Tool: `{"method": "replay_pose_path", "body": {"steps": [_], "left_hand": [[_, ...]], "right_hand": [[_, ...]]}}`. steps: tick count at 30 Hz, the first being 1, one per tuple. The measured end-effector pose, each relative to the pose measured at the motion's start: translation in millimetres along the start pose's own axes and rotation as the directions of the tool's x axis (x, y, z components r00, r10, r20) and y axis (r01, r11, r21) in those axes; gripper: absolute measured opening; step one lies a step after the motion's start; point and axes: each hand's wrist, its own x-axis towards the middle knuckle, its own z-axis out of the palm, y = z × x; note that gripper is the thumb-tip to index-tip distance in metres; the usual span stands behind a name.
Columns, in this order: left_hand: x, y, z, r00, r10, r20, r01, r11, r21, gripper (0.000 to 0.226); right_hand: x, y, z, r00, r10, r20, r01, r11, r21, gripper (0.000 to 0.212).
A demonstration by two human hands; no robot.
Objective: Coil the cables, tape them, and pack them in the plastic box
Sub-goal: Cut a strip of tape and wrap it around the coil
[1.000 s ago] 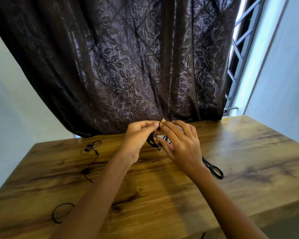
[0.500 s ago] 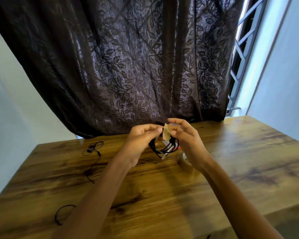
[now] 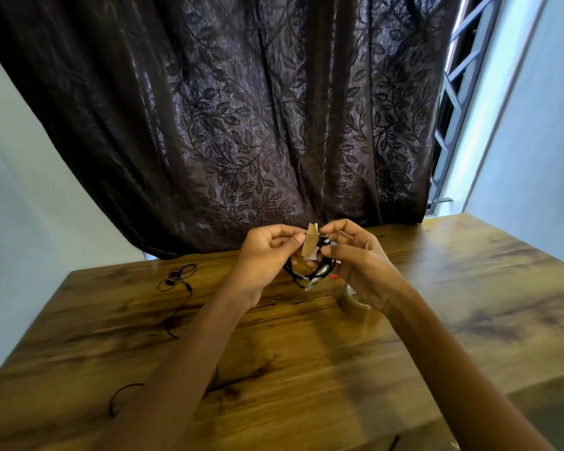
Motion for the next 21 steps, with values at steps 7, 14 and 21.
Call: {"method": "replay_pose_path", "body": {"steps": [7,14,21], "left_hand": [[-6.7,1.7,3.0,0.999,0.034,-0.033,-0.034,0.999,0.0,0.013],[-11.3,5.5,0.9,0.999,-0.02,-0.042,0.018,0.999,-0.04,0.015],[-13.7,7.7,3.6,0.996,0.004,-0.089,-0.008,0.999,-0.046,0.013]], "right_hand": [[-0.9,0.5,7.5,0.993,-0.034,-0.112,0.023,0.994,-0.105,0.025],[-6.8,-2.9,14.0,0.989,-0.123,-0.081,0.113,0.986,-0.123,0.014],[-7.7,-1.4,13.5,0.952,-0.296,-0.082,0.225,0.853,-0.471,0.013]]}}
